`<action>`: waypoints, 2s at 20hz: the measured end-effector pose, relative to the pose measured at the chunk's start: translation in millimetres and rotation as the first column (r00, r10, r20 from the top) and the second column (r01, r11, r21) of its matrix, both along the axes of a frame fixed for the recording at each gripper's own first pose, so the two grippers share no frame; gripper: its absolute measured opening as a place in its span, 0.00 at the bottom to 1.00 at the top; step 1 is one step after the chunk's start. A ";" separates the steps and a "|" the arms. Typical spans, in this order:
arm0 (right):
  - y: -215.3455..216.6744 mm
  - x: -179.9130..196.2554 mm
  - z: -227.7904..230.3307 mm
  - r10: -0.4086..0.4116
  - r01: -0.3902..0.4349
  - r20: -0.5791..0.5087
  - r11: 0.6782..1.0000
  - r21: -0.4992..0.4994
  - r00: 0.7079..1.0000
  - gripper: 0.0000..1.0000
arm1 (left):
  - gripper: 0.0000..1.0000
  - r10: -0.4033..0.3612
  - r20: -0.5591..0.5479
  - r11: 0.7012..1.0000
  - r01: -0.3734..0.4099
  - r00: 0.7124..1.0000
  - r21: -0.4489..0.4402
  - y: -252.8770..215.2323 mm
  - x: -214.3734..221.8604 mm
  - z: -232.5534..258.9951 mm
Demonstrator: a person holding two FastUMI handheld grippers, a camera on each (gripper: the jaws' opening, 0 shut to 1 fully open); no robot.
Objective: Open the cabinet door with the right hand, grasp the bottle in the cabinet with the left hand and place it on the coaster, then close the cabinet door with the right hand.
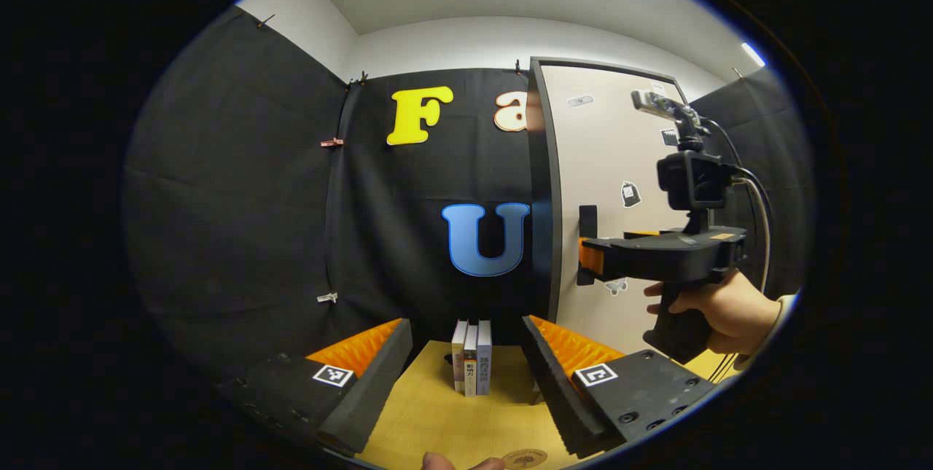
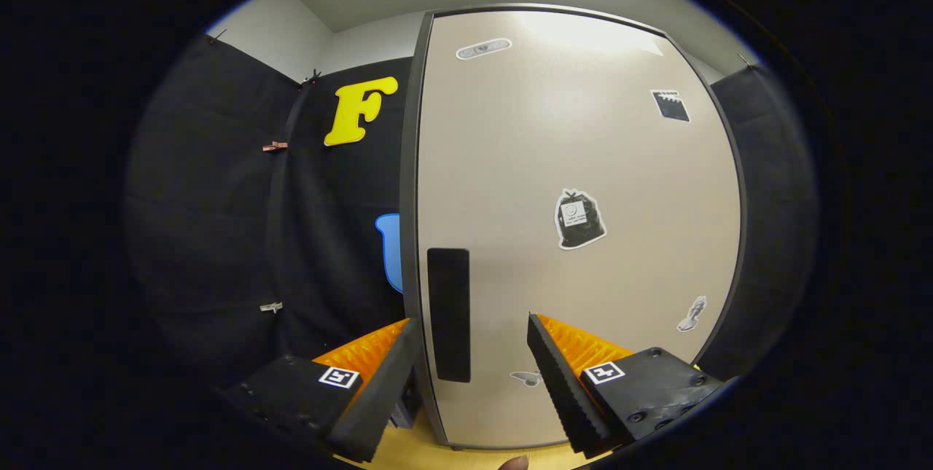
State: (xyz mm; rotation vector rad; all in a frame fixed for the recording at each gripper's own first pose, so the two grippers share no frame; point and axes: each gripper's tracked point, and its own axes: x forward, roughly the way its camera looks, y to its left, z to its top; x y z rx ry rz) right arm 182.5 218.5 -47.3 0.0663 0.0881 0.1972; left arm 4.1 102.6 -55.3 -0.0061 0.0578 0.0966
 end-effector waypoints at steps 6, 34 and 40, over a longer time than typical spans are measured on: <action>17.2 26.2 -17.1 -0.025 0.027 -0.041 0.999 0.026 0.999 0.58 | 0.95 -0.022 -0.004 1.000 0.022 1.000 -0.007 -2.2 0.3 -1.8; -22.6 -103.8 12.1 0.273 -0.269 -0.075 0.961 0.063 0.959 0.23 | 0.95 -0.074 0.049 0.997 0.074 0.996 -0.003 -50.0 -29.8 22.7; -52.4 -124.1 13.3 0.250 -0.246 -0.076 0.968 0.056 0.965 0.23 | 0.95 -0.119 0.061 0.993 0.119 0.991 -0.005 -76.4 -24.5 28.2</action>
